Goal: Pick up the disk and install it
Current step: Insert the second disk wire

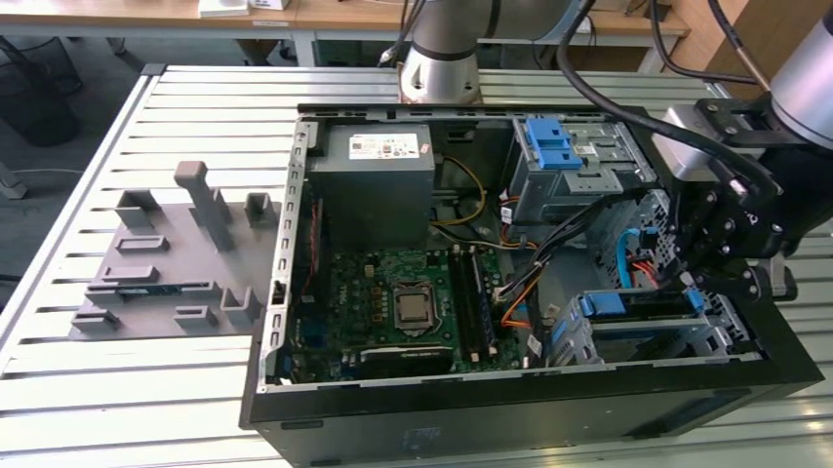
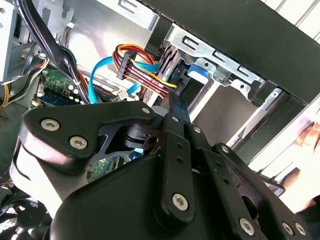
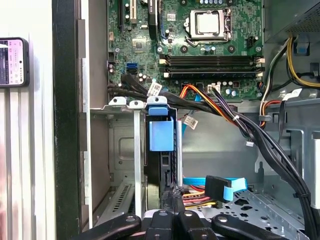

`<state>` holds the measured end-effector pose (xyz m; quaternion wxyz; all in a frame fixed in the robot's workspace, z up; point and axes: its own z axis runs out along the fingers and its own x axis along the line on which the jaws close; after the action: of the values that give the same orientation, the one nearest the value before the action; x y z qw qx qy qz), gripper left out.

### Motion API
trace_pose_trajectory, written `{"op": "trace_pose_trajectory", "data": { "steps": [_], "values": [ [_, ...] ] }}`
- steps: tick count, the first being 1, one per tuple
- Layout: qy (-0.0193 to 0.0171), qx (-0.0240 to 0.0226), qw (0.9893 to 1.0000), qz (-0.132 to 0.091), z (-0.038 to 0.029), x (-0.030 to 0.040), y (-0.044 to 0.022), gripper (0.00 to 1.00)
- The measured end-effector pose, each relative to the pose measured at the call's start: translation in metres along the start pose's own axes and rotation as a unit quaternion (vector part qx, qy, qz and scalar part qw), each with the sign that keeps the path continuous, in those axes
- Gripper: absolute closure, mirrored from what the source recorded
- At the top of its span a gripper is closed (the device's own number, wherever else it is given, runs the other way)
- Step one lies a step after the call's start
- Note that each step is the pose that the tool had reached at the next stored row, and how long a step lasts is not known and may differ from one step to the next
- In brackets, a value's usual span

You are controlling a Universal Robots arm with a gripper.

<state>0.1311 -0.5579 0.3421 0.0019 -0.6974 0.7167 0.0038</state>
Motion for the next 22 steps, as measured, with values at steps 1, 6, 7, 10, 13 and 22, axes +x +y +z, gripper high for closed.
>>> {"op": "trace_pose_trajectory", "data": {
  "steps": [1, 6, 7, 10, 13, 22],
  "values": [
    [0.0000, 0.0002, 1.0000, 0.000, 0.0000, 0.0000, 0.0004, 0.89],
    [0.0000, 0.0003, 1.0000, 0.000, 0.0000, 0.0002, 0.0030, 0.89],
    [0.0000, 0.0003, 1.0000, 0.000, -0.0003, 0.0002, 0.0030, 0.89],
    [-0.0001, 0.0003, 1.0000, 0.000, -0.0058, 0.0001, 0.0033, 0.89],
    [0.0000, 0.0003, 1.0000, 0.000, -0.0121, 0.0002, 0.0039, 0.89],
    [-0.0003, 0.0003, 1.0000, 0.000, -0.0181, 0.0005, 0.0179, 0.89]
  ]
}}
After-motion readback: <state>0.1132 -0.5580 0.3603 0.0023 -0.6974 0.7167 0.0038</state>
